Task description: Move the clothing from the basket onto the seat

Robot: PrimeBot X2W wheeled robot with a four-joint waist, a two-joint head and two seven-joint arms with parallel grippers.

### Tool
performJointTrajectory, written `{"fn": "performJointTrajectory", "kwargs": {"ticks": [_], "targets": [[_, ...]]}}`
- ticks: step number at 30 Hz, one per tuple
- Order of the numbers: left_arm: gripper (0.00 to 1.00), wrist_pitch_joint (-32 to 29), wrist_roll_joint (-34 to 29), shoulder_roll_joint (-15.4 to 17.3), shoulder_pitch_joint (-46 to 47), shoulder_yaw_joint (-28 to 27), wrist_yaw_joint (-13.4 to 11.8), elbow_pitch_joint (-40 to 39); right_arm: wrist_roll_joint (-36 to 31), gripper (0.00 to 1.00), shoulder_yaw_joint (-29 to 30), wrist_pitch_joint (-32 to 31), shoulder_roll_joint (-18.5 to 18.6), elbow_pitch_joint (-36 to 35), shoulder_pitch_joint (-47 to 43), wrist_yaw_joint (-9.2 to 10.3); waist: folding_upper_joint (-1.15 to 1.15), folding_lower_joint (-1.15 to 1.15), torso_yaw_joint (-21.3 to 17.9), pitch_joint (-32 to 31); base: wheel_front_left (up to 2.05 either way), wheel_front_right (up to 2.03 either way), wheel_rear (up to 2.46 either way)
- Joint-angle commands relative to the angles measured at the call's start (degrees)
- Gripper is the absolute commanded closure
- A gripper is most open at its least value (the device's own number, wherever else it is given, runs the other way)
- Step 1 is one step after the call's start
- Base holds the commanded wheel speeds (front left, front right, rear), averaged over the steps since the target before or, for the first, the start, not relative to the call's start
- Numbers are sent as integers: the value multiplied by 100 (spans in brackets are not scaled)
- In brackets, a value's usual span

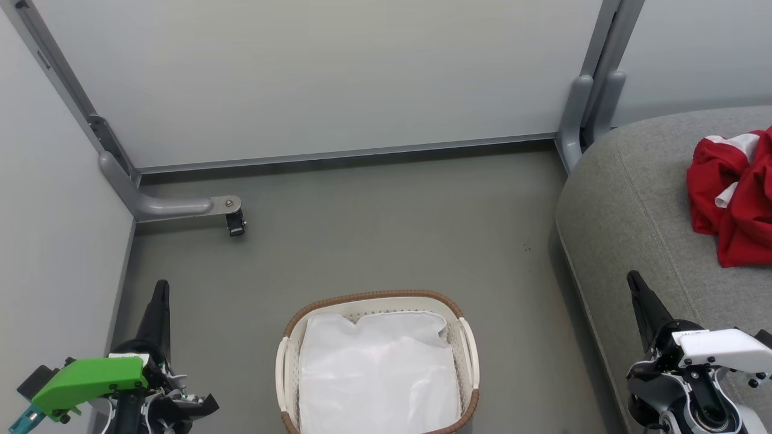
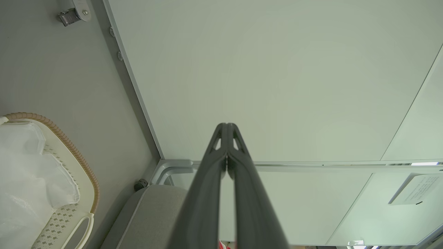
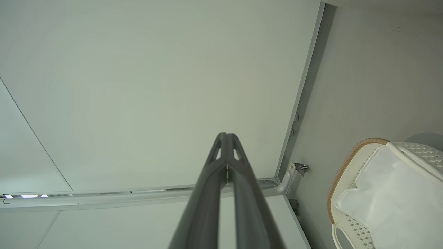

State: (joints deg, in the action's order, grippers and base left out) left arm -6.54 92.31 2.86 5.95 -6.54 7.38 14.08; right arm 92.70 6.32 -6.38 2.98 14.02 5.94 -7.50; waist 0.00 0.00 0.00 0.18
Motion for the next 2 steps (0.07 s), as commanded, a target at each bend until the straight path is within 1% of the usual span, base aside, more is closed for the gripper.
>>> {"fn": "performJointTrajectory", "kwargs": {"ticks": [1,2], "targets": [[100,-18,19,1,61,-13,27,-10,-28,100,15,-21,13,-3,49,2,0,0,0,0,0,0,0],[100,-18,20,1,61,-13,27,-10,-28,100,16,-22,12,-3,49,2,0,0,0,0,0,0,0]]}}
